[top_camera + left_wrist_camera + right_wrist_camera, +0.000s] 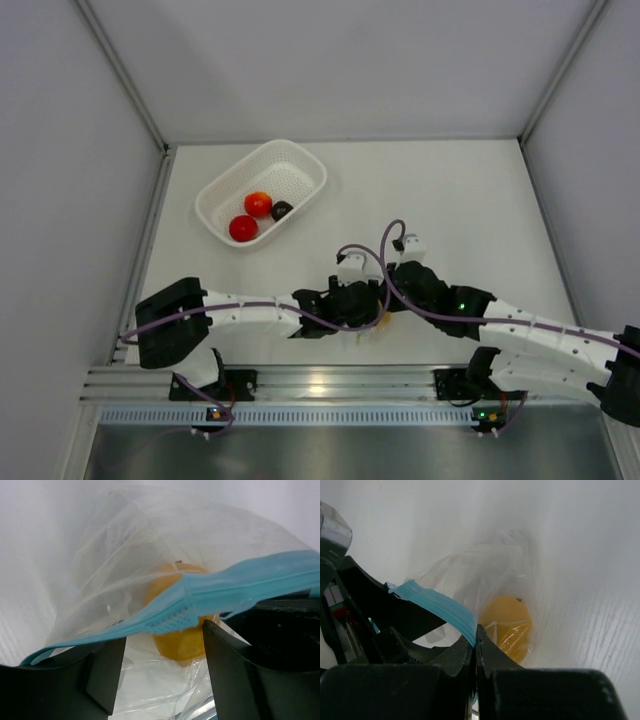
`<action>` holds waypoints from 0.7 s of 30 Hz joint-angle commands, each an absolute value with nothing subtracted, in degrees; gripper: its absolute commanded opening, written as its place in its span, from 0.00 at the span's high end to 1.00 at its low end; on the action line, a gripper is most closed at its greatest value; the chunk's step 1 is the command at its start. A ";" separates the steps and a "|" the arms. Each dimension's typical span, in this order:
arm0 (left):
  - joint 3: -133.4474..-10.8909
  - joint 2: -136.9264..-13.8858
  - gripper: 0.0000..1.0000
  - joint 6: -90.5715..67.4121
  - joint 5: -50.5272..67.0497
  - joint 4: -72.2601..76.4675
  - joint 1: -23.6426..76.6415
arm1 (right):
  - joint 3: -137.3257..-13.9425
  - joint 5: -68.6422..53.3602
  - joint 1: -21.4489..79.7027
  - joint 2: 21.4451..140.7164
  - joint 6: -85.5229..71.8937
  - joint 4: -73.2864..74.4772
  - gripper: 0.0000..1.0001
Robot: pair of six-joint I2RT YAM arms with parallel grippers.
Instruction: Open the zip-top bag and remove the fake food
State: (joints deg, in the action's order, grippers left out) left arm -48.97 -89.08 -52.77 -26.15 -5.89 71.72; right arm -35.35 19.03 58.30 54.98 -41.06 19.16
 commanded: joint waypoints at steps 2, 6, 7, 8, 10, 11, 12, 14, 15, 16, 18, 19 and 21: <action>-53.26 -93.95 0.24 -54.14 -24.88 -3.52 71.63 | -33.93 20.22 57.83 51.95 -42.01 18.81 1.00; -56.85 -98.08 0.20 -53.44 -23.03 -3.69 71.63 | -32.26 20.13 57.48 51.24 -42.45 18.72 1.00; -57.39 -99.39 0.20 -53.18 -22.85 -3.69 71.72 | -31.91 20.13 57.48 51.24 -42.54 18.63 1.00; -57.91 -100.19 0.20 -53.17 -22.76 -3.69 71.72 | -31.30 20.04 57.39 50.89 -42.63 18.37 1.00; -59.15 -102.29 0.20 -53.00 -21.80 -3.78 71.72 | -30.85 20.04 57.39 50.28 -42.71 18.28 1.00; -59.67 -103.09 0.20 -52.91 -21.27 -4.56 71.72 | -30.59 19.87 57.31 49.93 -42.71 18.28 1.00; -60.63 -103.79 0.20 -53.00 -21.01 -5.09 71.72 | -30.50 19.95 57.13 49.83 -42.63 18.72 1.00; -60.82 -104.94 0.21 -53.09 -20.74 -5.27 71.81 | -30.41 20.04 56.87 49.13 -42.45 18.81 1.00; -60.73 -105.03 0.24 -53.17 -20.74 -5.27 71.89 | -30.32 19.95 56.78 48.87 -42.36 19.07 1.00; -60.65 -104.94 0.29 -53.17 -21.09 -5.27 71.89 | -30.24 20.04 56.69 48.43 -42.28 19.33 1.00; -60.38 -104.24 0.46 -53.09 -21.53 -5.27 71.89 | -30.15 20.04 56.43 48.08 -42.19 19.34 1.00; -60.21 -103.28 0.51 -53.00 -21.79 -5.27 71.89 | -30.15 19.95 56.51 47.99 -42.19 19.34 1.00; -60.29 -102.31 0.62 -52.39 -22.50 -5.27 72.16 | -30.32 19.95 56.25 48.07 -42.01 19.34 1.00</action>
